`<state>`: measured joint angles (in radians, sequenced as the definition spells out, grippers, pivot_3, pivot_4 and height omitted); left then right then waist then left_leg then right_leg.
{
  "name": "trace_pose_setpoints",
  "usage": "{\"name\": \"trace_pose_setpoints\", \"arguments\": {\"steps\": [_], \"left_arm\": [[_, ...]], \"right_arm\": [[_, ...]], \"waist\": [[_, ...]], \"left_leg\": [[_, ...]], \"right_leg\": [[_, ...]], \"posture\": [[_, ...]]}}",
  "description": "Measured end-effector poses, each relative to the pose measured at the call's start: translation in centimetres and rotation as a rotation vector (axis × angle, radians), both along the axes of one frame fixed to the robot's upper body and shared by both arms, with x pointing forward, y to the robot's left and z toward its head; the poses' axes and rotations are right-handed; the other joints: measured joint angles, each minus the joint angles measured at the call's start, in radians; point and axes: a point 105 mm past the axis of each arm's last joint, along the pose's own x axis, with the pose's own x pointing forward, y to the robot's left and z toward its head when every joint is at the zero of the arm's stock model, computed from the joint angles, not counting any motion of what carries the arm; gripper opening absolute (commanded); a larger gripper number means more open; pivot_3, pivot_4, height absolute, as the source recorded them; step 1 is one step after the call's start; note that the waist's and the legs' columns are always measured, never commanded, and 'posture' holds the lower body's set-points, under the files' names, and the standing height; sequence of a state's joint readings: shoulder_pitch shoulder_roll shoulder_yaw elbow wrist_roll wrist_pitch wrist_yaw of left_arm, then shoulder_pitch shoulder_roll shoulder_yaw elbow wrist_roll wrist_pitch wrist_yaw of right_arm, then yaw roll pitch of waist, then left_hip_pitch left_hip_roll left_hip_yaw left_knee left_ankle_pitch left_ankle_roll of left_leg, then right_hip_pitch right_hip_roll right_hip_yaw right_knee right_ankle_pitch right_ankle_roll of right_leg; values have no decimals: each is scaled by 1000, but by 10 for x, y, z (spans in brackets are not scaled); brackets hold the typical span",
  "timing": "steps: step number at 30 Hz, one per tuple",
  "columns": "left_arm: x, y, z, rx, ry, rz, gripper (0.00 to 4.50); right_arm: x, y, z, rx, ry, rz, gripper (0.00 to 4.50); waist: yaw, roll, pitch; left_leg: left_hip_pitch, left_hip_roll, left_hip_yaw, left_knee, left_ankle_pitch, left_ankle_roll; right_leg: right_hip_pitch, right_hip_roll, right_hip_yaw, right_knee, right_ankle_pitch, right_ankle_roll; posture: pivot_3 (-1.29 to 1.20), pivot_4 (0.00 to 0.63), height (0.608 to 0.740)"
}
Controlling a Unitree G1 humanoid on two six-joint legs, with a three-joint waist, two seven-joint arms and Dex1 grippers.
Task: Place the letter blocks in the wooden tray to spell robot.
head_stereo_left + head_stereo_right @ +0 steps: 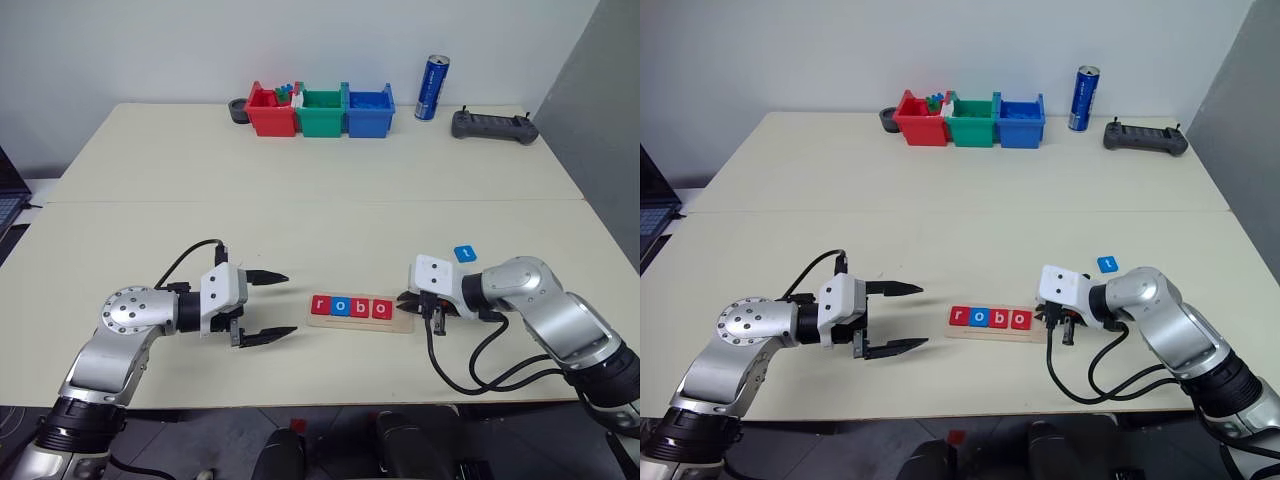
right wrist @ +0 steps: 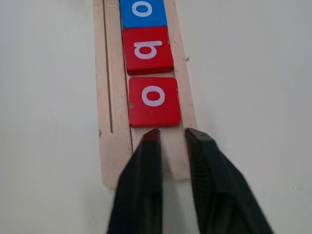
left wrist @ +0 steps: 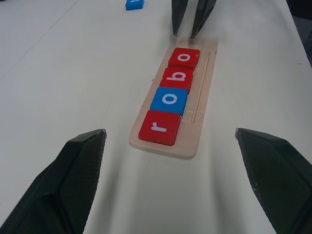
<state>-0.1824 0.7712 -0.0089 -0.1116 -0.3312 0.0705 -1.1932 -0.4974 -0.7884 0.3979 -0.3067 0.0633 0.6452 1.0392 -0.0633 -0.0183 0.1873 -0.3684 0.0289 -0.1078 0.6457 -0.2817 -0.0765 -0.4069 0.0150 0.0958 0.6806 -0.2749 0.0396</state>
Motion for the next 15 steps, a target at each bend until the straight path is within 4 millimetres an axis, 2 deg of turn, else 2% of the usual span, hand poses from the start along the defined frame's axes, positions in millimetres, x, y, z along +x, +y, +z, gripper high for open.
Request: {"name": "trace_pose_setpoints", "arguments": {"steps": [6, 15], "left_arm": [[0, 0, -1, 2, -7, -3, 4500], [0, 0, -1, 0, -7, 1, 4500]], "right_arm": [[3, 0, -11, -31, 9, -11, 63], [4, 4, -11, -50, -12, 21, 63]], "waist": [[2, 0, 0], [2, 0, 0]], "left_leg": [[0, 0, 0, 0, 0, 0], [0, 0, 0, 0, 0, 0]], "right_leg": [[0, 0, 0, 0, 1, -1], [0, 0, 0, 0, 1, -1]], "posture": [[0, 150, 740], [0, 150, 740]]}}
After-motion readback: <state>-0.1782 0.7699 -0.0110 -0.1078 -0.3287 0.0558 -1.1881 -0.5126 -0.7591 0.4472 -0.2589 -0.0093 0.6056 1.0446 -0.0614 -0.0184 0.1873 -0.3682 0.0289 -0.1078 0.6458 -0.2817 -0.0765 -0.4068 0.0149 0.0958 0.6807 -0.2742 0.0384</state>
